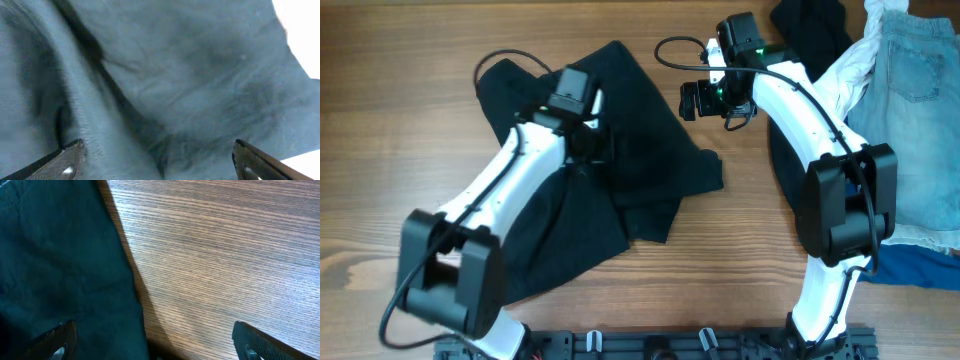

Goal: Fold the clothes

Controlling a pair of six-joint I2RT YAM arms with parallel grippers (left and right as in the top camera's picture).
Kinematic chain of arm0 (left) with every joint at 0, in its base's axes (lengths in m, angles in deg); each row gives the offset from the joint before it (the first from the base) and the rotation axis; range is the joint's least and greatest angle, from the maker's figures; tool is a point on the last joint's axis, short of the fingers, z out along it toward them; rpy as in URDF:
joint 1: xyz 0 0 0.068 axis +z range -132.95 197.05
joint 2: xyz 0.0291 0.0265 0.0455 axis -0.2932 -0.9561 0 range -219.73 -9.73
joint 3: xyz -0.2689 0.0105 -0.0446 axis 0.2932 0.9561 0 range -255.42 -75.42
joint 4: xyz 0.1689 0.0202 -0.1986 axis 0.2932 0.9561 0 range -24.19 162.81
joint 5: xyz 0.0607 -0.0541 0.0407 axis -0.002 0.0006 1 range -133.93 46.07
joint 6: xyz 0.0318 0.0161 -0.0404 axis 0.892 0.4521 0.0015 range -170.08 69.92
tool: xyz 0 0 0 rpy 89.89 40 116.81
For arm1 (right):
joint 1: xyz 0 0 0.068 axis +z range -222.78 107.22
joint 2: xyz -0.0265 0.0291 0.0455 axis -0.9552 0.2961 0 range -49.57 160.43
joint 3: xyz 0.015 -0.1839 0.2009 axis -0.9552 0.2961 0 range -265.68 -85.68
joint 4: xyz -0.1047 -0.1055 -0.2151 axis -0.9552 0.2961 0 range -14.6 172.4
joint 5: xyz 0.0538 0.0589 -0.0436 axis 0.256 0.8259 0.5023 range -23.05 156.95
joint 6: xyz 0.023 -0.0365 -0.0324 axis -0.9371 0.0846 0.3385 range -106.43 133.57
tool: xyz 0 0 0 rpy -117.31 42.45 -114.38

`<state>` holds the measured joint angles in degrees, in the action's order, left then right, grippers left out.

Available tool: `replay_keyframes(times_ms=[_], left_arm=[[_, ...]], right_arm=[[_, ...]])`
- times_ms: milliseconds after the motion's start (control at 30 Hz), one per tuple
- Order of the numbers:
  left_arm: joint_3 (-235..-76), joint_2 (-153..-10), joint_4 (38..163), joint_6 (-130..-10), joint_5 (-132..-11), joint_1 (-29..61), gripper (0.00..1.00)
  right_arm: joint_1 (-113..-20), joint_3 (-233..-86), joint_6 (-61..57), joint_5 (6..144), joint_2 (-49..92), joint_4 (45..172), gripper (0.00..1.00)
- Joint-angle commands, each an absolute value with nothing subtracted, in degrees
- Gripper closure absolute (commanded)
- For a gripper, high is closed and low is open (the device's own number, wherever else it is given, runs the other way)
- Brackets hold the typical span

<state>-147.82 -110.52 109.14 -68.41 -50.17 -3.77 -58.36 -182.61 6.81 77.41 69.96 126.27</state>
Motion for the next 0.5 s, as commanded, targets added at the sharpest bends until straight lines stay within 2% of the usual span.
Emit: replay_keyframes(times_ms=[0,300,467], left_arm=[[-148.7,-115.8,109.2,-72.1,-47.4,-6.4,0.11],[-149.2,-118.4,114.0,-74.6,-41.9,-7.1,0.13],[-149.2,-118.4,114.8,-74.6,-42.0,-7.1,0.23]], right_arm=[[-58.6,-182.4,7.2,78.1,70.6,126.0,0.00],[-58.6,-182.4,7.4,77.0,70.6,125.9,0.00],[-58.6,-182.4,7.4,77.1,70.6,125.6,0.00]])
